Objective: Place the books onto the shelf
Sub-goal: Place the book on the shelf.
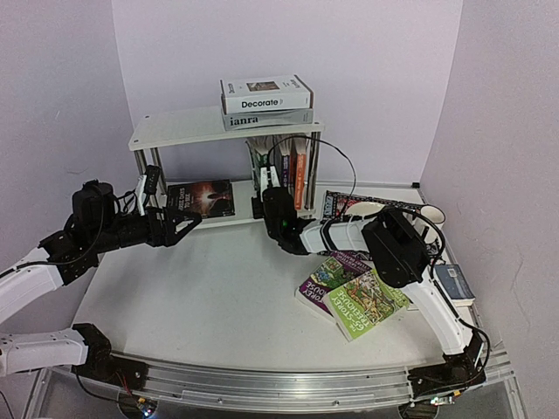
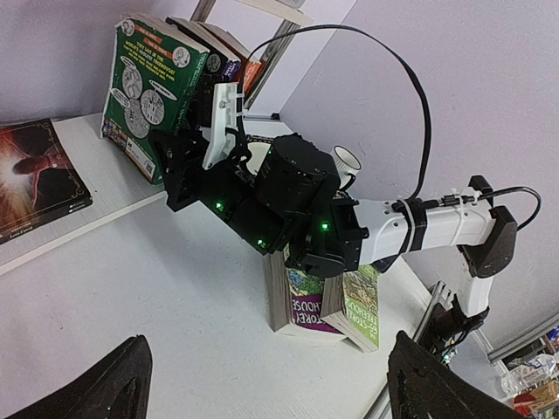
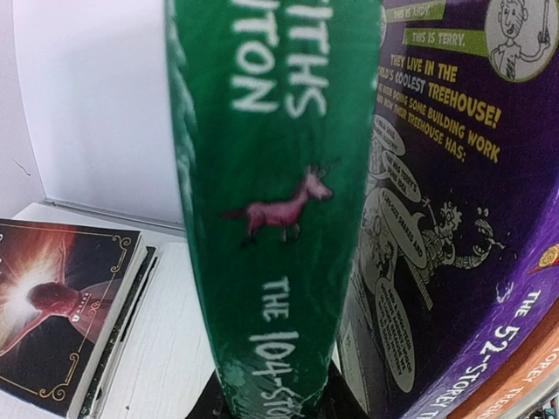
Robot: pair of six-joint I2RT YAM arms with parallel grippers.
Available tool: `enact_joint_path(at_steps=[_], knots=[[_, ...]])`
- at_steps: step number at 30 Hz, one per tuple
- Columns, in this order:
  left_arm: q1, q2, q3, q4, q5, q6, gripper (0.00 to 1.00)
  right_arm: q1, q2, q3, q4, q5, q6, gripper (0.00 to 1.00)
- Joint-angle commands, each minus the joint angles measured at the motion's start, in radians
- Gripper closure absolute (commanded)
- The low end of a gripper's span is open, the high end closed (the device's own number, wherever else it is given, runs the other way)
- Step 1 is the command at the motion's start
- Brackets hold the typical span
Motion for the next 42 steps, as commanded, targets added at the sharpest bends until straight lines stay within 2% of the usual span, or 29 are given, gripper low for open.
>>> enact_joint_path(at_steps=[1,16,36,39,42], knots=[[0.000,-0.007,0.027,-0.002,-0.007,0.022,0.05,-0.009,-0.001,0.027,0.062,0.060,-0.016,0.98],[0.000,0.004,0.029,-0.003,-0.001,0.023,0.05,-0.029,-0.050,-0.075,0.099,0.067,-0.002,0.97],[0.001,0.012,0.035,-0.003,0.006,0.023,0.05,-0.056,-0.051,-0.079,0.098,0.080,0.019,0.96],[0.000,0.014,0.037,-0.002,0.006,0.025,0.05,-0.057,-0.050,-0.079,0.097,0.080,0.025,0.93],[0.000,0.017,0.038,-0.003,0.007,0.025,0.05,-0.057,-0.053,-0.080,0.097,0.084,0.029,0.83]])
